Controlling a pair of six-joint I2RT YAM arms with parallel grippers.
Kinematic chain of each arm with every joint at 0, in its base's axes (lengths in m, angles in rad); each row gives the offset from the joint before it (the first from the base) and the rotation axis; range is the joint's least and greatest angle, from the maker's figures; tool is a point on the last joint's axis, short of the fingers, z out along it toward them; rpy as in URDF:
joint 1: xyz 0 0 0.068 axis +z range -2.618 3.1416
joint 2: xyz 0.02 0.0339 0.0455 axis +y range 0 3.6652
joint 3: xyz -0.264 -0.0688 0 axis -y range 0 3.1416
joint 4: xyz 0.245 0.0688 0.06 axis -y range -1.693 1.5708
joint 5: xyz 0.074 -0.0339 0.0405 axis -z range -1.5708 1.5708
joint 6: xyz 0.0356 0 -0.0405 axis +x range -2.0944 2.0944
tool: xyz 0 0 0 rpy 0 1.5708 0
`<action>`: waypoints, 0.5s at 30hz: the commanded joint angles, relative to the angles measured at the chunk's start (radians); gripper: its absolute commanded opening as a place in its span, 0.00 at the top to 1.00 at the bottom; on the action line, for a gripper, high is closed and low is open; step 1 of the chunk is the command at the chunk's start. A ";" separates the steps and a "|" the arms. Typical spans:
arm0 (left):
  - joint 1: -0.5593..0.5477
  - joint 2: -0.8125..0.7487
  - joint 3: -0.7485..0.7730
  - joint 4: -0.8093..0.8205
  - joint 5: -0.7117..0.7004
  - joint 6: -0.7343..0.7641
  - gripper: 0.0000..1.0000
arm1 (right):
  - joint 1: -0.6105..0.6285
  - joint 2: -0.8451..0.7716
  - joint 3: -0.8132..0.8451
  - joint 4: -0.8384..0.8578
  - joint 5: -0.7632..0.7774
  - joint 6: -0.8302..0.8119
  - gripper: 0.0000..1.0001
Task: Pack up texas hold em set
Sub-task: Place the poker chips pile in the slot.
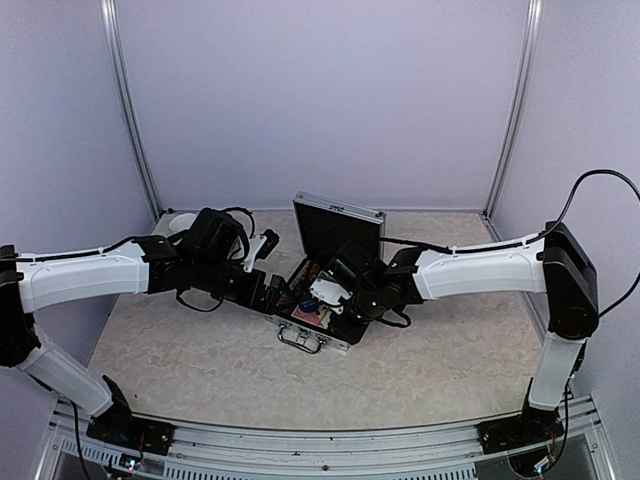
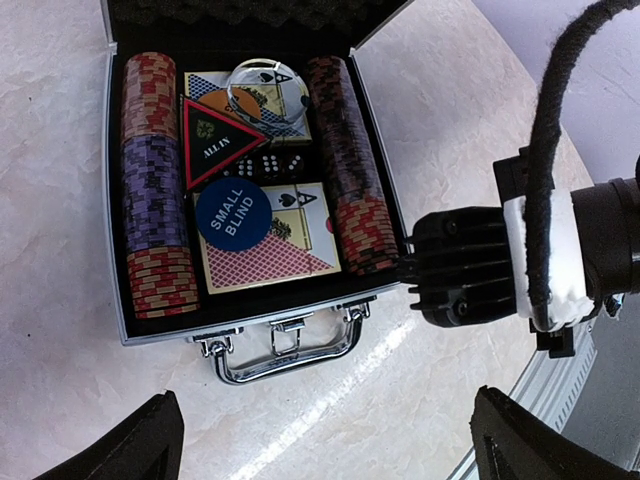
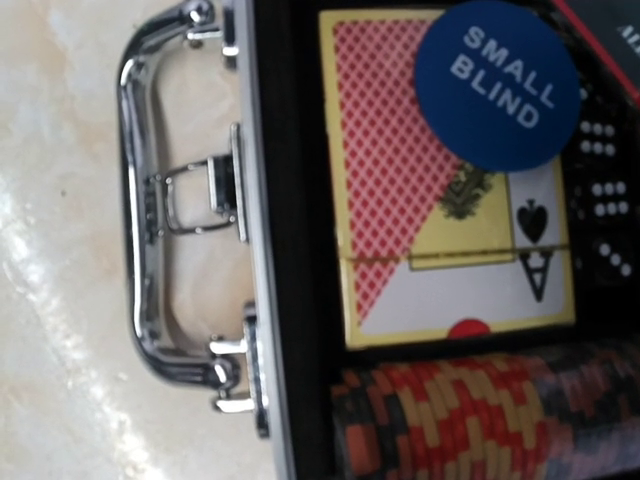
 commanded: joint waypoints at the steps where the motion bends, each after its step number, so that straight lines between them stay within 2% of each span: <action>1: 0.007 0.002 -0.004 0.001 -0.007 0.011 0.01 | -0.012 0.024 -0.004 0.007 -0.012 0.003 1.00; 15: 0.009 -0.002 -0.008 -0.001 -0.011 0.011 0.01 | -0.034 0.045 -0.025 0.036 -0.042 0.000 1.00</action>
